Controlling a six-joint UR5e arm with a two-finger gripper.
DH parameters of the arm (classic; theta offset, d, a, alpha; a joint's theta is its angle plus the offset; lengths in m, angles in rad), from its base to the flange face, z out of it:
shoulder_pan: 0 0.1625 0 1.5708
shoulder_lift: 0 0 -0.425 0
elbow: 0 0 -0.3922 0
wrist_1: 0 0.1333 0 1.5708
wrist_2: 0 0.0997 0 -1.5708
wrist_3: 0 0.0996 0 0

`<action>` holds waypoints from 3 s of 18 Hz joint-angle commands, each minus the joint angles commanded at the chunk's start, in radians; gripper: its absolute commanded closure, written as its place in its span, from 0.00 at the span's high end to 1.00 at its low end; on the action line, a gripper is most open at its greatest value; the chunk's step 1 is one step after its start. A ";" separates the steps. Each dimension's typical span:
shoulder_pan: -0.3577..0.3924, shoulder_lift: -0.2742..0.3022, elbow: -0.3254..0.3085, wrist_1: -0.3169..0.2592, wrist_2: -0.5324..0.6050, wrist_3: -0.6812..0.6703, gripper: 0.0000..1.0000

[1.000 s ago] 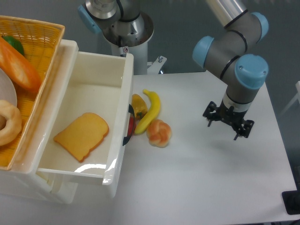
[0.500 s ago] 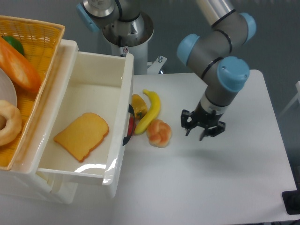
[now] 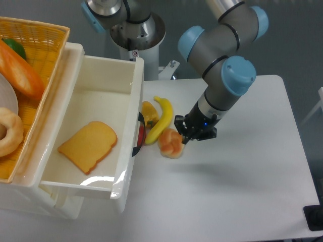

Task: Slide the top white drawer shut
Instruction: 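Move the gripper toward the open drawer's front panel, then lower the gripper against the drawer front beside the peppers, then push the drawer front with the gripper into the cabinet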

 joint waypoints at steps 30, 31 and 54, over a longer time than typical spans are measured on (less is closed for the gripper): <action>-0.084 0.037 0.002 -0.051 -0.178 -0.055 0.00; -0.092 0.037 0.000 -0.051 -0.178 -0.055 0.00; -0.250 0.051 -0.011 -0.037 -0.173 -0.178 0.00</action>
